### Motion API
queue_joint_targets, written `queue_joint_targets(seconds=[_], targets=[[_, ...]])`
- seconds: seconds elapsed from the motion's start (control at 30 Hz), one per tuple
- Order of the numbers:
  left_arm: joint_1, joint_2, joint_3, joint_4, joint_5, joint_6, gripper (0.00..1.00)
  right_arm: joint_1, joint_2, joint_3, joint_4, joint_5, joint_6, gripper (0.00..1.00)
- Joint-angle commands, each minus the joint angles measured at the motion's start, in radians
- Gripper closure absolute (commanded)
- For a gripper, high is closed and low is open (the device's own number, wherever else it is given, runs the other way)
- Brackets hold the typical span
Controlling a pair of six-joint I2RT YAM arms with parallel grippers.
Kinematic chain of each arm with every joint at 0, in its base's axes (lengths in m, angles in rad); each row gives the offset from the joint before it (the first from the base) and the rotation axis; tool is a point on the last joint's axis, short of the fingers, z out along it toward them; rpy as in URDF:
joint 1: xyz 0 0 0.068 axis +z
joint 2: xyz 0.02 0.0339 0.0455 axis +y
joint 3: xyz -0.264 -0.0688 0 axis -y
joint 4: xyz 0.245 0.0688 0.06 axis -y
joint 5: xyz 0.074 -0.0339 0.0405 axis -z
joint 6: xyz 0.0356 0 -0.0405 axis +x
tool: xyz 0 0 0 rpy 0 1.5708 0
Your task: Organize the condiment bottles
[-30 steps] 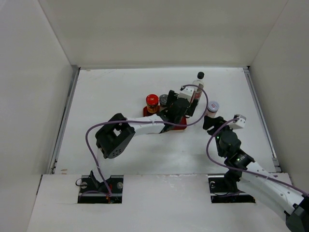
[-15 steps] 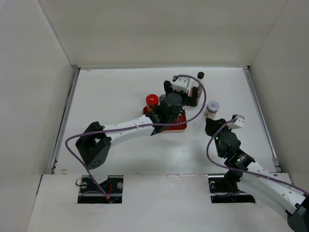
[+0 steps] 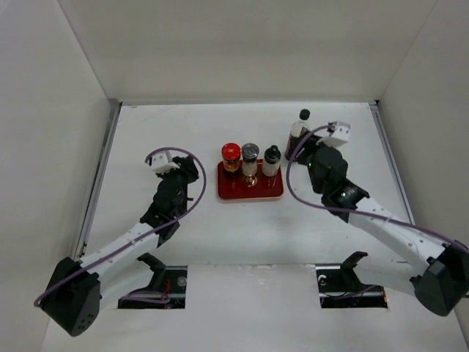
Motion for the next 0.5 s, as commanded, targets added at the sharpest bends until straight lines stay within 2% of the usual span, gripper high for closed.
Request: queue_joint_targets(seconds=[0.0,0.13,0.23,0.47], targets=[[0.076,-0.090,-0.098,0.006,0.005,-0.127,0.73,-0.097,0.083,0.171,0.054,-0.035,-0.126,0.34],[0.161,-0.142,-0.169,0.015,0.043,-0.158,0.72,-0.184,0.224,0.362,-0.059,-0.099,-0.192,0.15],[0.179,-0.156,-0.192,0.018,0.051,-0.182,0.69,-0.224,0.312,0.455,-0.141,-0.130,-0.216,0.08],[0.184,-0.034,-0.187,0.085,0.120,-0.193,0.65,-0.287,0.475,0.554,-0.175,-0.162,-0.258,0.08]])
